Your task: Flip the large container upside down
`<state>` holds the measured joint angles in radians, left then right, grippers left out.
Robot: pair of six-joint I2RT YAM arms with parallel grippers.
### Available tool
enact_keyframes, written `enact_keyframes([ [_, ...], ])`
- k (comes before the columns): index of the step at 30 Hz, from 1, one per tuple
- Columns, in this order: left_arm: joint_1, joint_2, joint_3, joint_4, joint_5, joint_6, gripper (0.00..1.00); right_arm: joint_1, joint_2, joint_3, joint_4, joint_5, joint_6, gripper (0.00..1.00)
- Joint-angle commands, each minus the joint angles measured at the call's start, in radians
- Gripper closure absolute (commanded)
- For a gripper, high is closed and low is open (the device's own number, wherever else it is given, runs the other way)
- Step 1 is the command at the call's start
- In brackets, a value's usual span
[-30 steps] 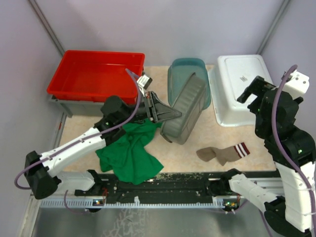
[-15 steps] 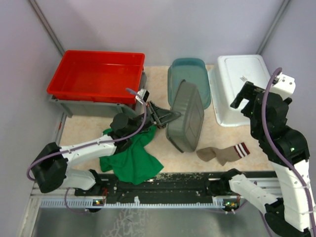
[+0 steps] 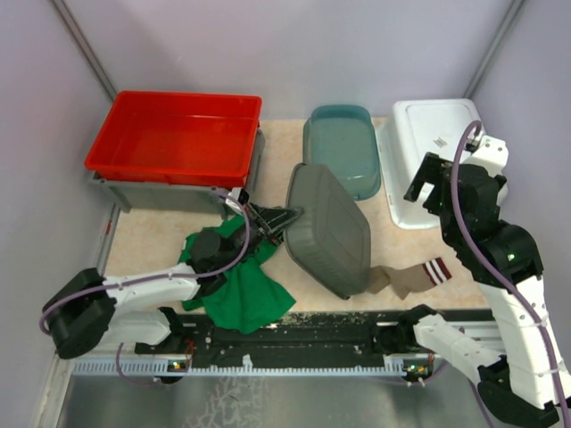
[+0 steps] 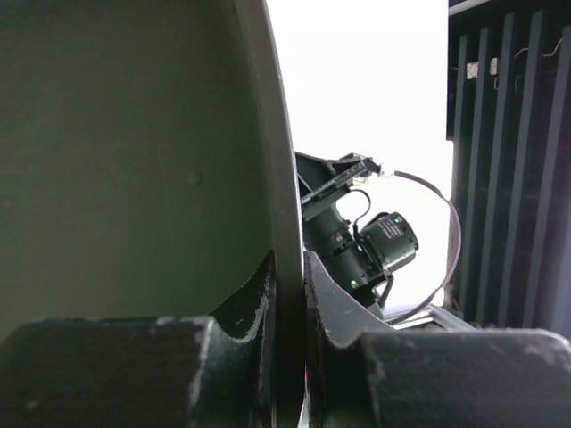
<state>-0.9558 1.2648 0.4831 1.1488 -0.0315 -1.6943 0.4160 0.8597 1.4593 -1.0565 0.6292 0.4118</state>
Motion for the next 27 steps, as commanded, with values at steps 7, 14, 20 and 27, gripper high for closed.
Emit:
enact_keyframes([
  [7, -0.017, -0.323, 0.0, -0.643, -0.043, 0.051, 0.79, -0.005, -0.005, -0.024, 0.039, -0.025, -0.006, 0.02],
  [14, -0.017, -0.375, 0.015, -0.88, 0.004, 0.139, 0.66, -0.006, -0.008, -0.067, 0.063, -0.041, 0.002, 0.02],
  [20, -0.024, -0.249, 0.093, -0.962, 0.099, 0.251, 0.54, -0.005, 0.002, -0.07, 0.079, -0.046, 0.001, 0.02],
  [27, -0.067, -0.212, 0.16, -1.19, -0.062, 0.359, 0.46, -0.005, -0.004, -0.086, 0.082, -0.06, 0.009, 0.02],
])
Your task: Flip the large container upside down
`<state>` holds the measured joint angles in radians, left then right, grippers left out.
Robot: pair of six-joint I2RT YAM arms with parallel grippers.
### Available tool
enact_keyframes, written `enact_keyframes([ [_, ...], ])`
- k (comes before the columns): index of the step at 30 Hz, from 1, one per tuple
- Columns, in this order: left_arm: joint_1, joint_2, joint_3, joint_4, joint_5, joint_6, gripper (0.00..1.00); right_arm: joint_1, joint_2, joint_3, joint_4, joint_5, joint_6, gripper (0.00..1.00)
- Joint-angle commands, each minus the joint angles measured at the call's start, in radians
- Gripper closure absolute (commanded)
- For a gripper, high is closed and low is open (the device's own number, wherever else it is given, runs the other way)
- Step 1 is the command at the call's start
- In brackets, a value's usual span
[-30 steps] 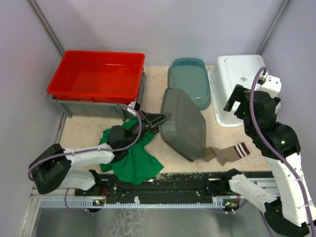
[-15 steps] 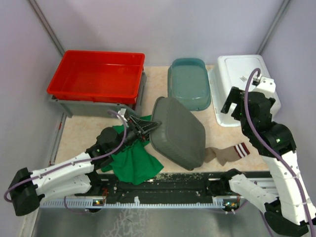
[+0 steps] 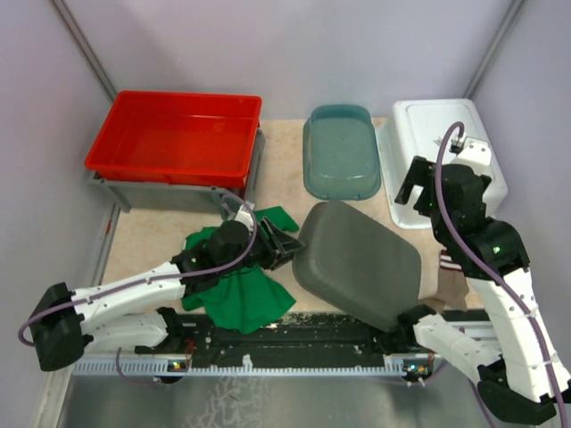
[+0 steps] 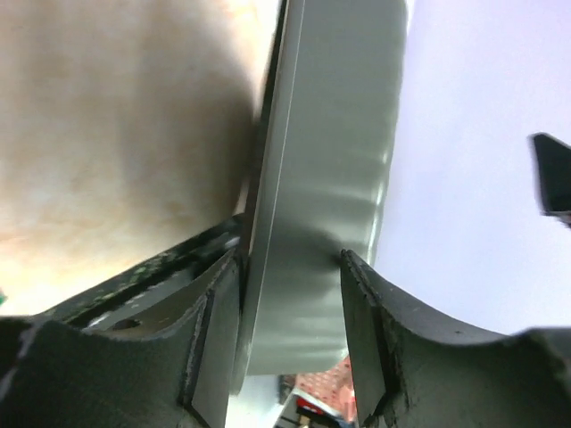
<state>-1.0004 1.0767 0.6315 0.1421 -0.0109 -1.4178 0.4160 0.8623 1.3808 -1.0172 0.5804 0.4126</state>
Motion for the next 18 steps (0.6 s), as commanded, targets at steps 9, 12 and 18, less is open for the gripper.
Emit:
enact_keyframes([
  [9, -0.023, -0.093, 0.021, -0.373, -0.147, 0.125, 0.11, -0.005, 0.057, -0.076, -0.113, -0.089, 0.124, 0.01],
  [12, -0.023, -0.083, 0.06, -0.462, -0.129, 0.18, 0.01, -0.007, 0.104, -0.116, -0.201, -0.106, 0.196, 0.01],
  [18, -0.023, -0.023, 0.171, -0.58, -0.1, 0.352, 0.0, -0.162, 0.125, -0.241, -0.222, -0.332, 0.176, 0.01],
])
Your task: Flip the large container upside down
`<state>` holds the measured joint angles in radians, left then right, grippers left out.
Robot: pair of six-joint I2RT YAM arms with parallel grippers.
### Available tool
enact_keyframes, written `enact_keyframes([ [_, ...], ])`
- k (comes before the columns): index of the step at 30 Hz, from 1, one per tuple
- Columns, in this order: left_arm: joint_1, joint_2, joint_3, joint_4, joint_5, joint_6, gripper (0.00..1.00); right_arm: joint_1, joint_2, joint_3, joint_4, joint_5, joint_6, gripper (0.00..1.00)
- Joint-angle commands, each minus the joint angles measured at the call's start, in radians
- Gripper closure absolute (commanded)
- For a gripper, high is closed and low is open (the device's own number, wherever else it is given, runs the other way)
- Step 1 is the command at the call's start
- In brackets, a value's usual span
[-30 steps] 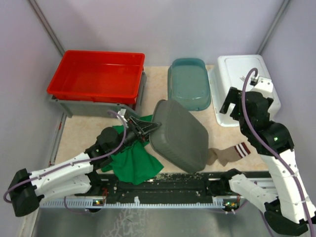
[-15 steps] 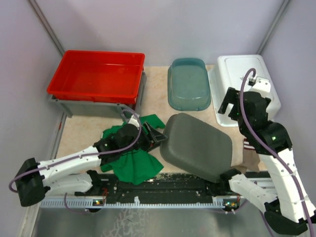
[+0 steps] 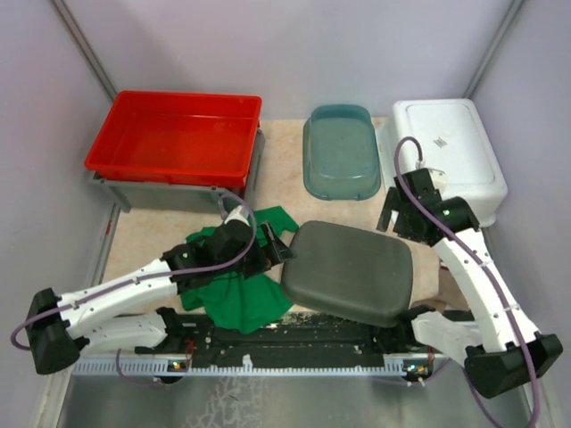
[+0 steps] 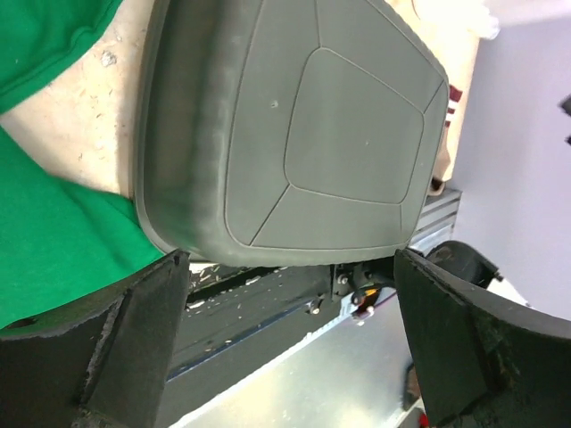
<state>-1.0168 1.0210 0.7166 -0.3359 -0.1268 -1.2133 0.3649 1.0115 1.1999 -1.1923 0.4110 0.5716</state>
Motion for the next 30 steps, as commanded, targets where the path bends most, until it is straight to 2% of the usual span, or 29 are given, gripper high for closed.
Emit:
enact_keyframes([
  [1, -0.006, 0.054, 0.108, -0.106, 0.024, 0.177, 0.0, -0.156, -0.039, -0.094, -0.037, -0.21, 0.007, 0.01],
  [5, -0.008, 0.178, 0.189, -0.122, 0.064, 0.264, 0.0, -0.263, -0.092, -0.233, 0.013, -0.307, -0.023, 0.01],
  [12, -0.006, 0.335, 0.216, -0.066, 0.115, 0.3, 0.0, -0.27, -0.124, -0.387, 0.1, -0.366, 0.017, 0.01],
  [21, -0.005, 0.408, 0.188, 0.033, 0.243, 0.318, 0.0, -0.272, -0.127, -0.464, 0.2, -0.301, 0.142, 0.01],
  [25, -0.005, 0.439, 0.19, 0.035, 0.271, 0.32, 0.0, -0.275, -0.127, -0.493, 0.243, -0.224, 0.169, 0.01],
  [30, -0.005, 0.445, 0.173, 0.051, 0.287, 0.313, 0.0, -0.303, -0.115, -0.511, 0.282, -0.217, 0.186, 0.01],
])
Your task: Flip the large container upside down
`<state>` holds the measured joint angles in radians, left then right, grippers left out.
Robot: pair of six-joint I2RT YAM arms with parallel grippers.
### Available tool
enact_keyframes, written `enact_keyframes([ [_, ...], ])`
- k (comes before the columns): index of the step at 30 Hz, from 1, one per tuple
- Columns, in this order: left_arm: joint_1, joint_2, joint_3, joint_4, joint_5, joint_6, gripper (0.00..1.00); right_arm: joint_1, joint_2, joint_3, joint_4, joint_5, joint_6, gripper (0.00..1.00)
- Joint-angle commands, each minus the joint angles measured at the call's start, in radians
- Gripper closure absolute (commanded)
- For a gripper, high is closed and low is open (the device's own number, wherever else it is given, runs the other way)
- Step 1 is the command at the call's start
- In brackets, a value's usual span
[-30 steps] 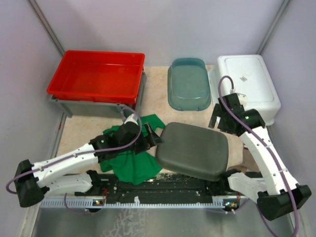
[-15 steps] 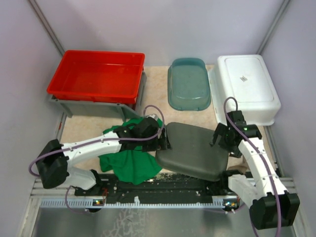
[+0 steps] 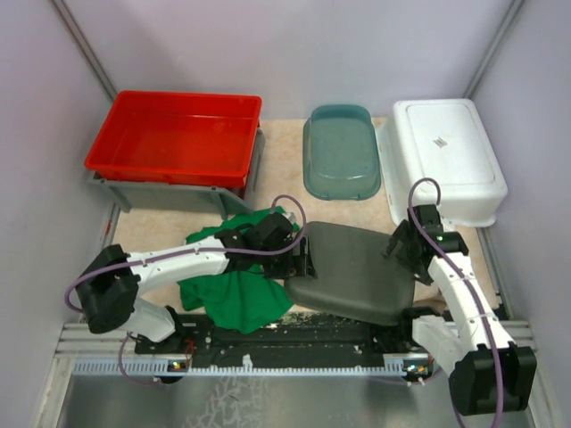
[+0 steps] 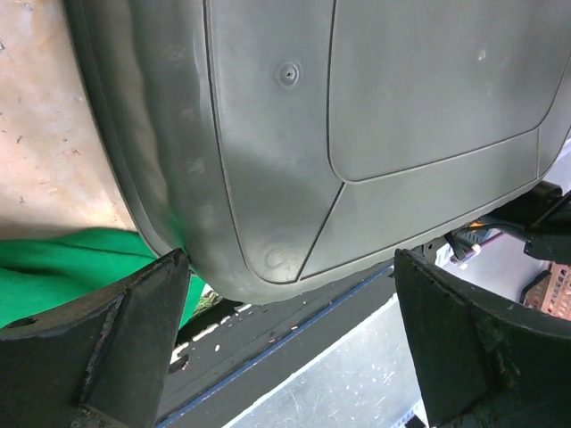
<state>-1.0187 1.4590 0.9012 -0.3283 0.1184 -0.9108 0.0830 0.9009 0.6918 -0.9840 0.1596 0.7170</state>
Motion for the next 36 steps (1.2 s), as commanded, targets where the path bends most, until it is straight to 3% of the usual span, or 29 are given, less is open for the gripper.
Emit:
enact_keyframes([
  [1, -0.003, 0.007, -0.011, 0.044, 0.043, 0.012, 0.0, -0.027, -0.004, -0.004, 0.081, 0.036, 0.04, 0.01],
  [10, -0.004, 0.112, 0.057, 0.1, 0.159, 0.054, 0.0, -0.047, 0.03, -0.016, 0.208, -0.037, 0.013, 0.01],
  [19, -0.021, 0.295, 0.248, 0.14, 0.286, 0.114, 0.01, -0.061, 0.099, 0.11, 0.174, 0.054, 0.015, 0.01],
  [24, -0.044, 0.376, 0.363, 0.135, 0.317, 0.135, 0.01, -0.062, 0.034, 0.163, 0.1, 0.183, 0.035, 0.01],
  [28, -0.056, 0.395, 0.4, 0.142, 0.341, 0.139, 0.01, -0.062, 0.003, 0.2, 0.086, 0.202, 0.016, 0.01],
  [36, -0.03, 0.365, 0.384, 0.092, 0.294, 0.158, 0.0, -0.061, -0.044, 0.245, 0.099, 0.097, -0.099, 0.02],
])
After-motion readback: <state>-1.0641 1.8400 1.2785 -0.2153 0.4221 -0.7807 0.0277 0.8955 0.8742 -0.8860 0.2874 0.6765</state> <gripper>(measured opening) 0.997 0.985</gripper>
